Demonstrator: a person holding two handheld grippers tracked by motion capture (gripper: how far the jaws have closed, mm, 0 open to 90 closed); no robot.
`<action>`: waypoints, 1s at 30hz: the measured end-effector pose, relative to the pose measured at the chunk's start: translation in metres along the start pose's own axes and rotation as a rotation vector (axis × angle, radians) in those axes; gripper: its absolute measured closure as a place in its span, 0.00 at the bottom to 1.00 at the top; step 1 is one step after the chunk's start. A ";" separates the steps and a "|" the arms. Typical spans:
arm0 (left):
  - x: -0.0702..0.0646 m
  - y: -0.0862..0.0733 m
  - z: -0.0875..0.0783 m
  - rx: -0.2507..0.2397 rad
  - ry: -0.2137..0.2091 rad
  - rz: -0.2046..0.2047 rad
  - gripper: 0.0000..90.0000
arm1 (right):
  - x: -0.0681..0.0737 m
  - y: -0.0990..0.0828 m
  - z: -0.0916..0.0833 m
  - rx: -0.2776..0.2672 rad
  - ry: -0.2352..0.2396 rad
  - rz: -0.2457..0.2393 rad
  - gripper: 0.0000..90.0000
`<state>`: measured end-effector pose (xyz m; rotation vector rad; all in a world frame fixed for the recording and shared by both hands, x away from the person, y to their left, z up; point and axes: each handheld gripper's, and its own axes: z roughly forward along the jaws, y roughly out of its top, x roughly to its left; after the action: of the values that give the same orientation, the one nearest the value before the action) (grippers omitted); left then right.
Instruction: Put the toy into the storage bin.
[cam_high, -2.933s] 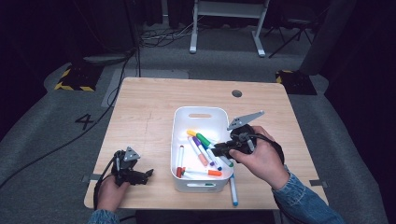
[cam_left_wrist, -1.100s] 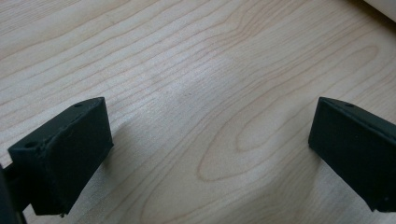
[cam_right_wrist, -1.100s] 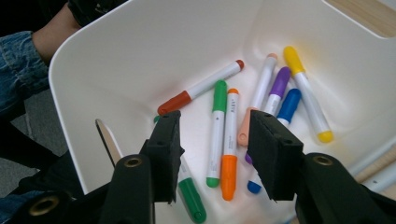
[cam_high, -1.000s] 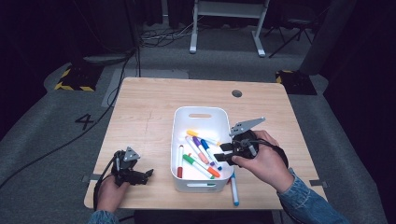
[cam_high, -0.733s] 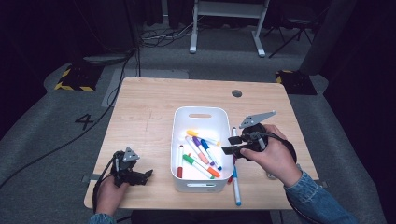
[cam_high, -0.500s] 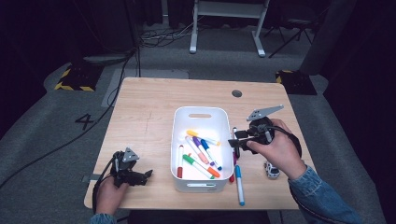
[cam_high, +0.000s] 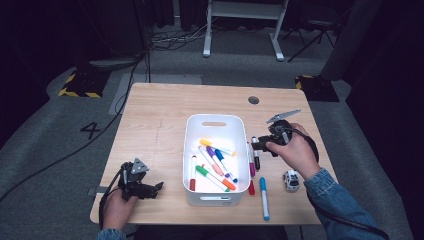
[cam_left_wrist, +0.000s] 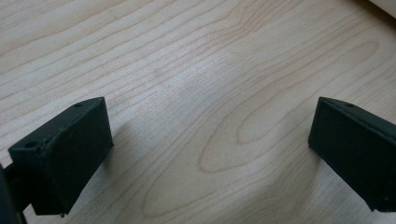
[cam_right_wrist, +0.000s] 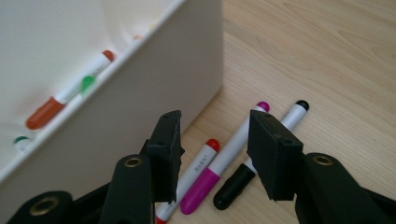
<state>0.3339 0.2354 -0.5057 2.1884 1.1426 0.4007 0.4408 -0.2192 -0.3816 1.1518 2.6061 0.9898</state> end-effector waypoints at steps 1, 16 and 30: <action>0.000 0.000 0.000 0.000 0.000 0.000 0.00 | -0.004 -0.002 0.004 0.007 -0.012 0.023 0.62; 0.000 0.000 0.000 0.000 -0.001 0.000 0.00 | -0.049 -0.026 0.056 0.137 -0.128 0.095 0.66; 0.000 0.000 0.000 -0.001 0.002 0.002 0.00 | -0.068 -0.039 0.066 0.212 -0.190 0.218 0.85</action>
<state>0.3340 0.2355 -0.5056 2.1888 1.1415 0.4046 0.4877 -0.2521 -0.4666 1.5254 2.5191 0.6087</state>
